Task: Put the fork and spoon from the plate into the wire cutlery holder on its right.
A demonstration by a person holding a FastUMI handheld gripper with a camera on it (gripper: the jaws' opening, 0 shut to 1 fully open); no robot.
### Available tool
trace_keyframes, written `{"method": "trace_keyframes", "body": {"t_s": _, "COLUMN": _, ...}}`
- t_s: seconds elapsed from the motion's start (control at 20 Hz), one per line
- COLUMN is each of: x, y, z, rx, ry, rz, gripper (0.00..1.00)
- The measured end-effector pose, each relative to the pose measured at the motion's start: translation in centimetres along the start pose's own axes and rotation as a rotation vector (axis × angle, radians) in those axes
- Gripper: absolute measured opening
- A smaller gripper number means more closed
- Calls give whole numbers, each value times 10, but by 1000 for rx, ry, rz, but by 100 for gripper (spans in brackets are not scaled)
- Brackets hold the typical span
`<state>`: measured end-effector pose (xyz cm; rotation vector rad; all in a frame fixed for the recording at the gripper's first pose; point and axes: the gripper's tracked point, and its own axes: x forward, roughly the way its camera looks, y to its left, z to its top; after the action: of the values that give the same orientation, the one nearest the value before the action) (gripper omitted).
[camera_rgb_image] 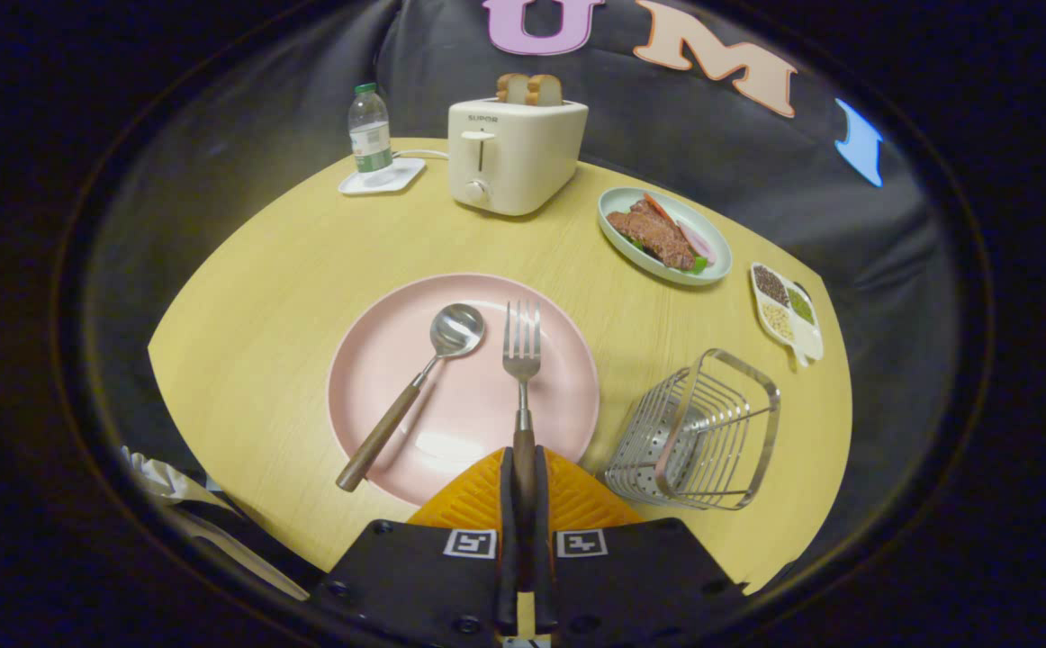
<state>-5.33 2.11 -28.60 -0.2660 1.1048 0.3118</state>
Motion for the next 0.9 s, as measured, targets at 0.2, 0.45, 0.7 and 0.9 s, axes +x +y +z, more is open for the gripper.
{"method": "trace_keyframes", "body": {"t_s": 0.2, "x": -22, "y": -11, "z": 3, "rx": -80, "ry": 22, "rz": 29, "gripper": 10}}
{"method": "trace_keyframes", "body": {"t_s": 0.45, "x": -50, "y": -35, "z": -1, "rx": -205, "ry": 66, "rz": 29, "gripper": 10}}
{"method": "trace_keyframes", "body": {"t_s": 0.7, "x": -70, "y": -77, "z": -6, "rx": -296, "ry": 101, "rz": -13, "gripper": 10}}
{"method": "trace_keyframes", "body": {"t_s": 0.9, "x": -76, "y": -115, "z": -13, "rx": -320, "ry": 149, "rz": -41, "gripper": 10}}
